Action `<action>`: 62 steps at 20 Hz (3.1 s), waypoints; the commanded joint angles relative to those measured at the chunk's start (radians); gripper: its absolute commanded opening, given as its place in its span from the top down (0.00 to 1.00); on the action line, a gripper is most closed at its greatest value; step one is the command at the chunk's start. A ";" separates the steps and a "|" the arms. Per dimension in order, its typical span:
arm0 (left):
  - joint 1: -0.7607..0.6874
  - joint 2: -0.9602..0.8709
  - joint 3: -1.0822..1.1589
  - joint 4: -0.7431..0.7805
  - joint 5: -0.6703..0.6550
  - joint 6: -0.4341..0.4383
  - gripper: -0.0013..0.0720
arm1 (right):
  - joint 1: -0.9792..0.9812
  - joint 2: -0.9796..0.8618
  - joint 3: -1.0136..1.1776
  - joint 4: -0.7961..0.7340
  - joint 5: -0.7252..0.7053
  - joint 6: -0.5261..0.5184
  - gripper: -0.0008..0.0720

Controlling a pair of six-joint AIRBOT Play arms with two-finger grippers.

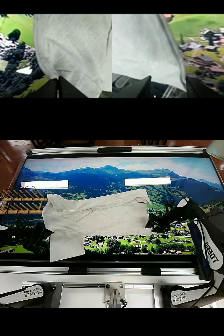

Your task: Fold the shirts.

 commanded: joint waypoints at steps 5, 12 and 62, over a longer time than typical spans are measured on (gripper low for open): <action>0.000 0.001 0.090 -0.015 -0.107 0.010 0.94 | 0.103 -0.005 -0.001 0.079 -0.065 0.000 0.90; 0.000 0.190 0.456 -0.016 -0.209 0.066 0.95 | 0.103 0.218 0.210 0.122 -0.067 -0.179 0.90; -0.441 -0.261 0.562 0.117 0.606 -0.212 0.94 | 0.076 -0.008 0.254 -0.487 -0.758 0.346 0.90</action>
